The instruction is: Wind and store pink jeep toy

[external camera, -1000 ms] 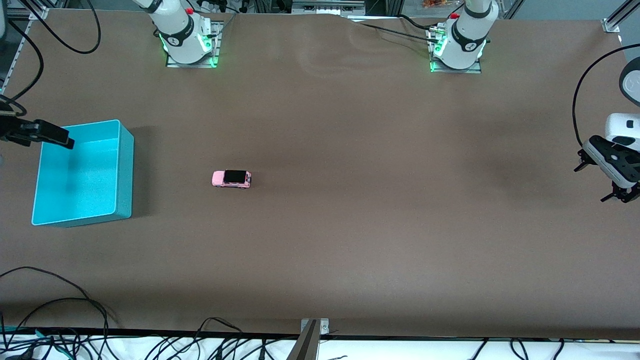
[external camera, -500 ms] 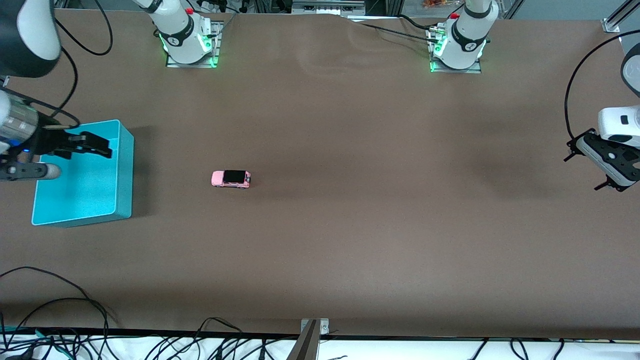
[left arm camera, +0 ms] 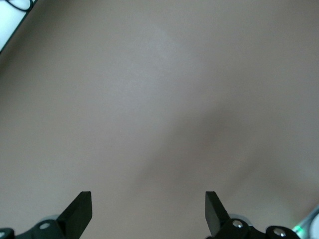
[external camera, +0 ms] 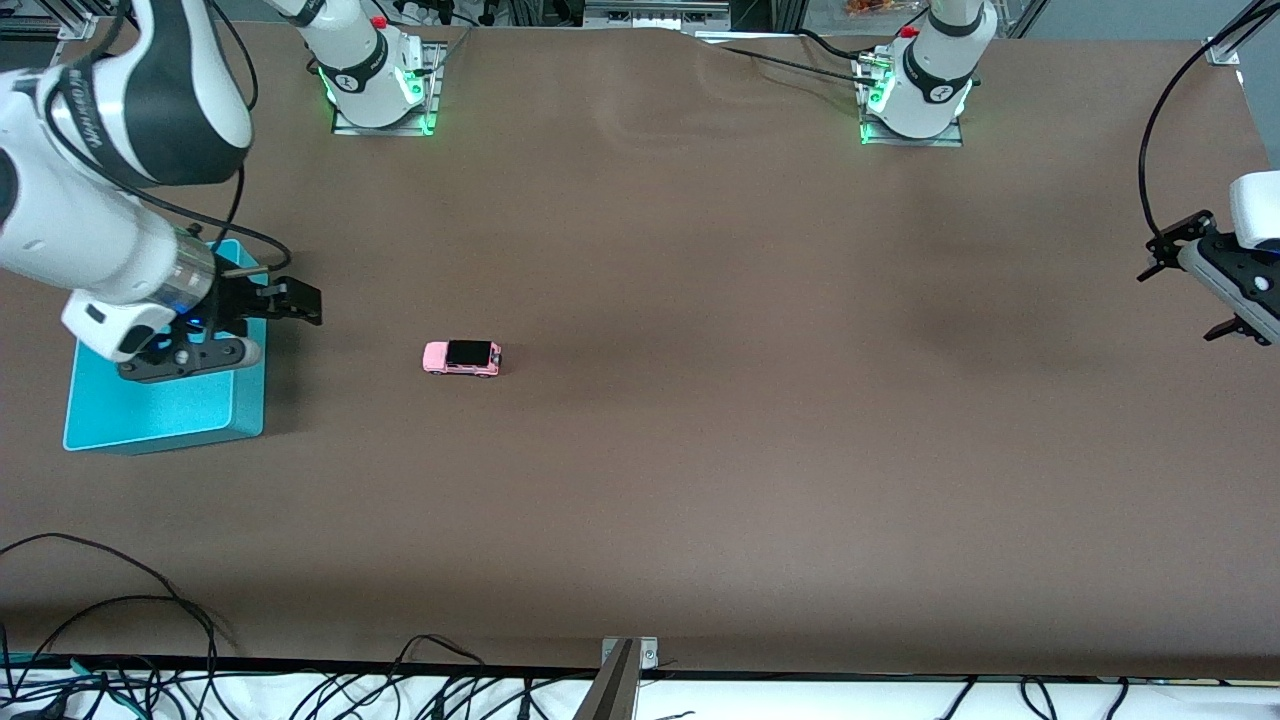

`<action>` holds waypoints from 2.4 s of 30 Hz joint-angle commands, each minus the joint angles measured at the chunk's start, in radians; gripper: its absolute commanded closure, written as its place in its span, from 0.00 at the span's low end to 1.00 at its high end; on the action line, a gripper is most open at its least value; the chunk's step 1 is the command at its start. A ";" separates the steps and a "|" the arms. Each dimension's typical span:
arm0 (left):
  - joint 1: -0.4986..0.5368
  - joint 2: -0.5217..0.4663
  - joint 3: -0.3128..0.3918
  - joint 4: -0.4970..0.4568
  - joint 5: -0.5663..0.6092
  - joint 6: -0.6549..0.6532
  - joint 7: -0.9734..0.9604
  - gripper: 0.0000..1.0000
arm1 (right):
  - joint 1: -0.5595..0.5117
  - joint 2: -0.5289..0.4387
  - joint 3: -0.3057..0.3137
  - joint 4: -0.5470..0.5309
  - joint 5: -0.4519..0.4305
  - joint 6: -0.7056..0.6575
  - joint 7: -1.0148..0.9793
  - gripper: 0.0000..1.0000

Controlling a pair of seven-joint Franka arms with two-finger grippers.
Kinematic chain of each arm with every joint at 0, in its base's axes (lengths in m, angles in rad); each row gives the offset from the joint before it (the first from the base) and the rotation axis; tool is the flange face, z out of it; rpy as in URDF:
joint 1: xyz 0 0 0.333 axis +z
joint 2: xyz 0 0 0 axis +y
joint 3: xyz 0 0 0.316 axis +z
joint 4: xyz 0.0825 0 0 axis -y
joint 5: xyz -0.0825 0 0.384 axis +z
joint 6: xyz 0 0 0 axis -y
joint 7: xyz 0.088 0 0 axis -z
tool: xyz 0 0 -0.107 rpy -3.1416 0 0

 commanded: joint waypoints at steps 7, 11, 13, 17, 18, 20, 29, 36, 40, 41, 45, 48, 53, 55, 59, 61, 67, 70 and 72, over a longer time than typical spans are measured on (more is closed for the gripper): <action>-0.001 -0.014 -0.046 0.100 0.008 -0.170 -0.410 0.00 | 0.018 -0.004 0.053 -0.128 0.015 0.119 -0.118 0.00; -0.001 -0.031 -0.071 0.119 0.006 -0.202 -0.571 0.00 | 0.017 -0.004 0.085 -0.191 0.017 0.195 -0.155 0.00; -0.001 -0.042 -0.091 0.125 0.008 -0.215 -0.656 0.00 | 0.017 -0.006 0.104 -0.224 0.017 0.238 -0.175 0.00; -0.001 -0.066 -0.123 0.125 0.006 -0.228 -0.759 0.00 | 0.017 -0.006 0.139 -0.277 0.017 0.311 -0.207 0.00; -0.001 -0.072 -0.128 0.125 0.008 -0.228 -0.777 0.00 | 0.017 -0.003 0.145 -0.283 0.017 0.318 -0.219 0.00; -0.001 -0.078 -0.139 0.125 0.006 -0.228 -0.803 0.00 | 0.017 0.004 0.157 -0.293 0.017 0.334 -0.270 0.00; -0.004 -0.088 -0.152 0.125 -0.032 -0.227 -0.952 0.00 | 0.018 0.036 0.179 -0.395 0.015 0.540 -0.465 0.00; -0.060 -0.094 -0.137 0.129 -0.025 -0.236 -1.024 0.00 | 0.018 0.100 0.180 -0.462 0.015 0.754 -0.601 0.00; -0.110 -0.094 -0.102 0.129 -0.018 -0.238 -1.046 0.00 | 0.018 0.111 0.205 -0.490 0.015 0.815 -0.603 0.00; -0.133 -0.094 -0.081 0.129 -0.017 -0.239 -1.055 0.00 | 0.018 0.114 0.213 -0.491 0.015 0.824 -0.604 0.00; -0.167 -0.091 -0.050 0.129 -0.017 -0.238 -1.056 0.00 | 0.018 0.128 0.232 -0.496 0.015 0.854 -0.608 0.00; -0.167 -0.089 -0.051 0.129 -0.017 -0.238 -1.058 0.00 | 0.018 0.146 0.234 -0.499 0.013 0.863 -0.617 0.00; -0.158 -0.091 -0.057 0.128 -0.017 -0.238 -1.058 0.00 | 0.017 0.152 0.234 -0.533 0.015 0.921 -0.663 0.00; -0.158 -0.089 -0.059 0.128 -0.017 -0.239 -1.058 0.00 | 0.015 0.158 0.234 -0.548 0.015 0.950 -0.677 0.00; -0.159 -0.085 -0.057 0.131 -0.017 -0.244 -1.058 0.00 | 0.015 0.171 0.233 -0.568 0.015 0.990 -0.697 0.00; -0.159 -0.083 -0.057 0.129 -0.017 -0.245 -1.058 0.00 | 0.015 0.177 0.233 -0.571 0.015 1.001 -0.700 0.00; -0.159 -0.082 -0.056 0.131 -0.017 -0.245 -1.058 0.00 | 0.013 0.214 0.233 -0.573 0.015 1.061 -0.723 0.00; -0.164 -0.079 -0.056 0.137 -0.017 -0.244 -1.056 0.00 | 0.013 0.237 0.233 -0.573 0.015 1.097 -0.723 0.02; -0.159 -0.072 -0.056 0.146 -0.017 -0.244 -1.056 0.00 | 0.013 0.241 0.233 -0.571 0.014 1.102 -0.724 0.07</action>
